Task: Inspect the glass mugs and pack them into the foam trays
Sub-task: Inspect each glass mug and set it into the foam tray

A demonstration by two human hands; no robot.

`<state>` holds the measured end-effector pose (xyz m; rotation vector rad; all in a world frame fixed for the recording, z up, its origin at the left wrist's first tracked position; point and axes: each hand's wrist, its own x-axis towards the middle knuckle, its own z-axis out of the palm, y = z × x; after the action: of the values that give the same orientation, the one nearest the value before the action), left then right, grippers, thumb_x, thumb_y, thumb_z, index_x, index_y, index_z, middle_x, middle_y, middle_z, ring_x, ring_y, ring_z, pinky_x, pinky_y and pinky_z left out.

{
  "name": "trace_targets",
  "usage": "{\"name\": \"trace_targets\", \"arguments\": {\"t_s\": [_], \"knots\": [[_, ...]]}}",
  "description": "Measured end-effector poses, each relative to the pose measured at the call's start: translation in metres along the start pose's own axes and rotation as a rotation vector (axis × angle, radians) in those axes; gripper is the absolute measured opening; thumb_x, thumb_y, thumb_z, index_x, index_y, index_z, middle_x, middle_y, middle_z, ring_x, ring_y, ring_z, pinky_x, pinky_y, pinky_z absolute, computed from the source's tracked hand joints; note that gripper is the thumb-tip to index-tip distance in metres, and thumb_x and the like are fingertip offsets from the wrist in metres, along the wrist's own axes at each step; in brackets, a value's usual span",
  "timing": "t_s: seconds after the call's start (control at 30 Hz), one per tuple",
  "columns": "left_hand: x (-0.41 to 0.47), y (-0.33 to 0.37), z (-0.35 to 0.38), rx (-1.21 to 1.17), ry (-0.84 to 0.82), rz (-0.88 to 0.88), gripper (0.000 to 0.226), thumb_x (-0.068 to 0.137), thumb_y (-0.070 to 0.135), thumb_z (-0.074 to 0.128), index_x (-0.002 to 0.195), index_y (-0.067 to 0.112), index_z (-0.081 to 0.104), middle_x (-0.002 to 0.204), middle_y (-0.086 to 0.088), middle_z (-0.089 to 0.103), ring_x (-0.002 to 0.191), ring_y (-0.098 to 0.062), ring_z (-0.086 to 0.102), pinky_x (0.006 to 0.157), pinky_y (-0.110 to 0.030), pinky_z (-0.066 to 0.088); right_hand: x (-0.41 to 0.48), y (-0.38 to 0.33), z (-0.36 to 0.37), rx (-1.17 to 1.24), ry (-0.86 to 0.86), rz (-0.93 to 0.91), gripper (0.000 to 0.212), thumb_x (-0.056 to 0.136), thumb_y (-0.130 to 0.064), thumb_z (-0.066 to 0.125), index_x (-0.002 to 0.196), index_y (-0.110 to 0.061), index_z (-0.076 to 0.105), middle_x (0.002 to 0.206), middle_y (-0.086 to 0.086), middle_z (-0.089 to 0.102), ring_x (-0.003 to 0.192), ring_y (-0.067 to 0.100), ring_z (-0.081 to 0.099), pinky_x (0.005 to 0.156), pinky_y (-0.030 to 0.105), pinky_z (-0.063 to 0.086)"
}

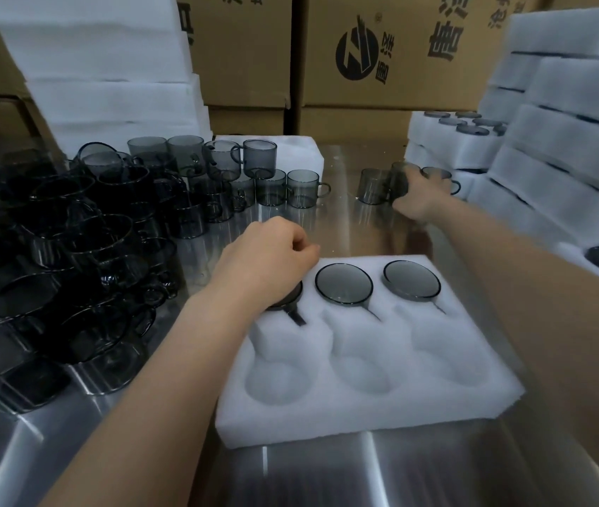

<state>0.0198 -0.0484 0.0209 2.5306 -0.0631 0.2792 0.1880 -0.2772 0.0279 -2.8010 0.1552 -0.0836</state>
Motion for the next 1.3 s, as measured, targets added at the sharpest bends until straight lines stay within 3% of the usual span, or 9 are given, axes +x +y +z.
{"name": "trace_targets", "arguments": {"t_s": [0.13,0.47,0.53,0.6,0.73,0.83,0.97,1.17,1.3], "knots": [[0.000,0.001,0.000,-0.001,-0.002,-0.009,0.041,0.092,0.036,0.055,0.055,0.021,0.046,0.058,0.006,0.050,0.067,-0.021,0.053,0.057,-0.030,0.034,0.011,-0.001,-0.003,-0.154,0.057,0.046,0.039,0.091,-0.022,0.048,0.130,-0.015,0.052,0.142,0.022,0.038,0.133,0.042,0.029,0.111,0.049,0.030],[-0.001,0.001,0.000,0.016,0.000,0.008,0.036,0.093,0.037,0.053,0.060,0.024,0.051,0.063,0.005,0.054,0.073,-0.022,0.056,0.057,-0.030,0.035,-0.009,0.012,-0.004,-0.093,0.248,0.067,0.019,0.095,-0.024,0.055,0.109,-0.014,0.064,0.120,0.015,0.059,0.122,0.036,0.042,0.096,0.039,0.031],[-0.001,0.001,0.000,0.023,-0.003,0.018,0.035,0.094,0.037,0.053,0.060,0.028,0.051,0.065,0.007,0.055,0.075,-0.021,0.057,0.059,-0.031,0.036,-0.020,0.009,-0.011,-0.023,0.233,0.057,0.012,0.094,-0.025,0.058,0.096,-0.016,0.066,0.111,0.012,0.063,0.117,0.035,0.047,0.096,0.040,0.030],[-0.001,0.001,0.000,0.025,-0.004,0.033,0.032,0.094,0.037,0.053,0.062,0.033,0.052,0.068,0.011,0.055,0.079,-0.021,0.058,0.063,-0.032,0.040,-0.033,0.004,-0.022,0.110,0.173,0.035,0.015,0.092,-0.025,0.064,0.094,-0.010,0.068,0.106,0.012,0.067,0.109,0.033,0.056,0.096,0.040,0.041],[-0.004,0.002,-0.002,-0.093,0.036,0.125,0.010,0.090,0.033,0.059,0.098,0.033,0.066,0.084,0.018,0.063,0.085,-0.013,0.060,0.084,-0.040,0.052,-0.074,-0.014,-0.043,0.447,0.137,-0.091,0.021,0.085,-0.024,0.075,0.069,-0.019,0.063,0.086,0.001,0.066,0.089,0.020,0.061,0.074,0.031,0.048],[-0.008,0.005,-0.003,-0.175,0.123,0.275,0.043,0.087,0.038,0.064,0.129,0.032,0.055,0.117,0.013,0.060,0.091,-0.011,0.059,0.090,-0.042,0.051,-0.105,-0.029,-0.049,0.645,0.163,-0.194,0.020,0.079,-0.029,0.080,0.078,-0.022,0.062,0.077,-0.006,0.062,0.066,0.011,0.058,0.054,0.023,0.043],[-0.015,0.011,-0.006,-0.242,0.160,0.403,0.077,0.076,0.055,0.065,0.144,0.032,0.037,0.140,0.013,0.043,0.114,-0.005,0.051,0.099,-0.032,0.045,-0.139,-0.051,-0.045,0.857,0.114,-0.256,0.046,0.077,-0.030,0.082,0.115,-0.019,0.060,0.089,-0.005,0.060,0.046,-0.005,0.058,0.041,0.014,0.042],[-0.014,0.014,-0.009,-0.300,0.229,0.393,0.089,0.072,0.035,0.083,0.145,0.012,0.038,0.140,-0.001,0.043,0.125,-0.004,0.039,0.104,-0.009,0.031,-0.154,-0.065,-0.035,1.047,-0.110,-0.312,0.048,0.082,-0.033,0.079,0.119,-0.011,0.058,0.105,0.009,0.068,0.065,0.016,0.068,0.062,0.026,0.056],[-0.014,0.015,-0.011,-0.385,0.280,0.289,0.088,0.070,0.029,0.086,0.143,0.012,0.041,0.135,-0.001,0.050,0.124,-0.012,0.049,0.106,-0.031,0.041,-0.152,-0.063,-0.025,1.216,-0.257,-0.399,0.039,0.084,-0.015,0.076,0.114,-0.010,0.051,0.104,0.010,0.065,0.073,0.020,0.064,0.068,0.033,0.056]]}}
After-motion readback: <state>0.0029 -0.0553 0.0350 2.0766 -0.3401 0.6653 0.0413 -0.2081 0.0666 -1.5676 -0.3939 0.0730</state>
